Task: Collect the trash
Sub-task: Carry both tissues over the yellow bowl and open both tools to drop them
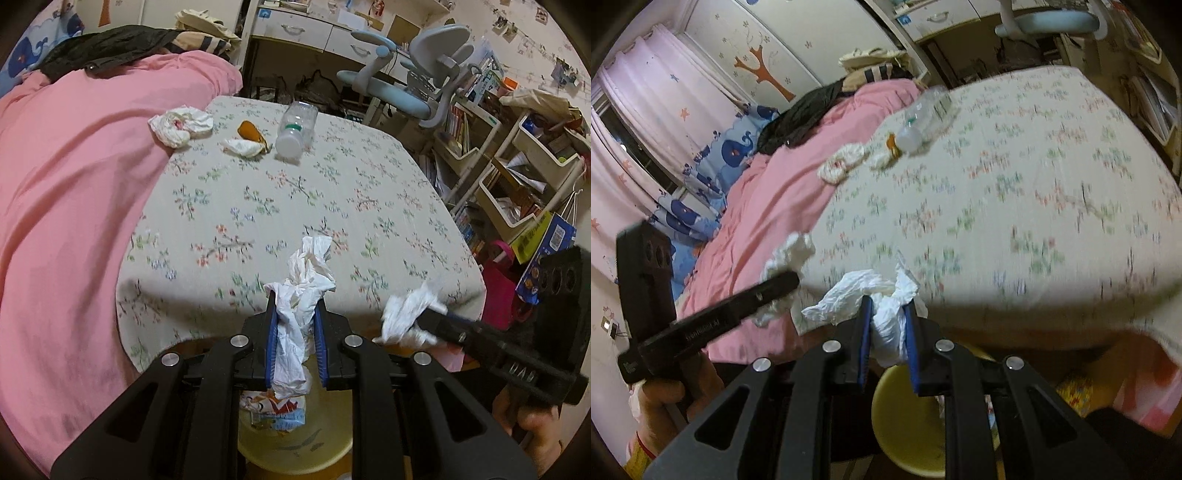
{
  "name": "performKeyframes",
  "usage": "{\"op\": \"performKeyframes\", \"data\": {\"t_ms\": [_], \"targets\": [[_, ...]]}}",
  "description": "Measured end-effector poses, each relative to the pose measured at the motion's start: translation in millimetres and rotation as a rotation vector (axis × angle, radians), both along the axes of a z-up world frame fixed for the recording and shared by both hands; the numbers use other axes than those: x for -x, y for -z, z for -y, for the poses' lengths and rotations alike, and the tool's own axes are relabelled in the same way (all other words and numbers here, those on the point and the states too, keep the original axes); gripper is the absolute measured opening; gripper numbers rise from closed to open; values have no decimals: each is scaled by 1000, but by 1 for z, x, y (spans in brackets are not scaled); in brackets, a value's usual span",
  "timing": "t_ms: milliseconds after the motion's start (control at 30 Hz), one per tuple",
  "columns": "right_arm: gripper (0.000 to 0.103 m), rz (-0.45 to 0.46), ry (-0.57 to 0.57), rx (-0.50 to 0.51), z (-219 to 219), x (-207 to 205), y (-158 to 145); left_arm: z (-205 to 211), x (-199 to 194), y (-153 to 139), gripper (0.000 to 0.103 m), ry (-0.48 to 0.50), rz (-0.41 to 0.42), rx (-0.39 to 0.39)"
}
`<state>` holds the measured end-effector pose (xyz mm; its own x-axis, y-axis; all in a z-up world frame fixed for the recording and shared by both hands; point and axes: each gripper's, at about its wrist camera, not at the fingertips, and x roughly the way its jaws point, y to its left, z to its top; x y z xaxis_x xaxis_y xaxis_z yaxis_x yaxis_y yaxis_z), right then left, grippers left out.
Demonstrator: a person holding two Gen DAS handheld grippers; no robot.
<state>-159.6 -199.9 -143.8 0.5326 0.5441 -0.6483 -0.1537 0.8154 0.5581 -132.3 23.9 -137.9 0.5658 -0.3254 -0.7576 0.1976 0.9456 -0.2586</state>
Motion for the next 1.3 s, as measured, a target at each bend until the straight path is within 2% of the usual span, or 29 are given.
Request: {"op": "performKeyframes", "data": {"t_ms": [367, 467, 533, 567, 900, 1000, 1067, 1133, 1300], "targets": [[19, -131, -69, 55, -25, 31, 33, 2, 20, 1, 16, 11, -8, -3], [27, -169, -79, 75, -28, 35, 41, 4, 24, 4, 16, 11, -17, -15], [47, -182, -66, 77, -25, 37, 44, 4, 25, 6, 16, 10, -29, -20], [50, -182, -57, 78, -23, 38, 44, 5, 26, 8, 16, 9, -36, -23], [59, -150, 49, 57, 3, 43, 36, 21, 35, 29, 16, 49, -108, -92], [60, -140, 69, 42, 6, 44, 35, 24, 38, 35, 22, 66, -136, -106], [60, -131, 78, 38, 8, 46, 33, 27, 39, 38, 32, 75, -150, -117], [61, -123, 86, 32, 9, 46, 32, 29, 40, 40, 47, 83, -161, -131], [62, -105, 107, 21, 13, 48, 29, 34, 44, 39, 56, 100, -150, -159]]}}
